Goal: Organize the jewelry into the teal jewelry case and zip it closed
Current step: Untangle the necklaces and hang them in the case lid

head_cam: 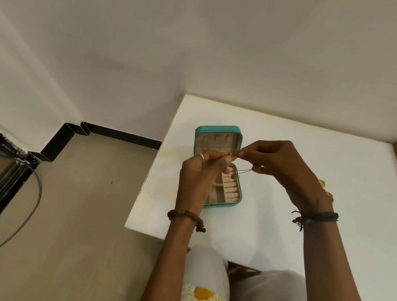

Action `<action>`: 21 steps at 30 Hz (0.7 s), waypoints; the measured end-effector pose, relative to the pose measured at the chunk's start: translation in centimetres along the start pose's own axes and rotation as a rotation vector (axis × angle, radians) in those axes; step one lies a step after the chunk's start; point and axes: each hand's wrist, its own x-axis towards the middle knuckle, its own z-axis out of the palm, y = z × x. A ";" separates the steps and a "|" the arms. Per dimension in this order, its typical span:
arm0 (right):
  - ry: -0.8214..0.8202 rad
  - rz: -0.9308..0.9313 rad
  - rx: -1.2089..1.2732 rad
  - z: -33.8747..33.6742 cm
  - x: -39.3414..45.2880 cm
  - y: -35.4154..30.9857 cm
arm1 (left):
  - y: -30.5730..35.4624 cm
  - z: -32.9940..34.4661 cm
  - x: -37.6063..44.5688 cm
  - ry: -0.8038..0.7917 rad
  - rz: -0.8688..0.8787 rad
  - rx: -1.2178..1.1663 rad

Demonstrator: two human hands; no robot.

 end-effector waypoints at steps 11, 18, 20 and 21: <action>-0.138 0.076 1.152 2.9 -0.4 2.0 | -1.2 0.8 -0.3 -0.007 -0.206 -1.017; -0.154 0.102 1.160 3.9 -0.3 2.3 | -1.9 0.9 -0.2 -0.117 -0.055 -1.018; -0.163 0.111 1.075 4.1 -0.1 2.4 | -1.7 1.1 -0.2 -0.109 -0.026 -0.911; -0.151 0.112 0.992 4.2 0.1 2.5 | -1.6 1.2 -0.2 -0.103 -0.019 -0.868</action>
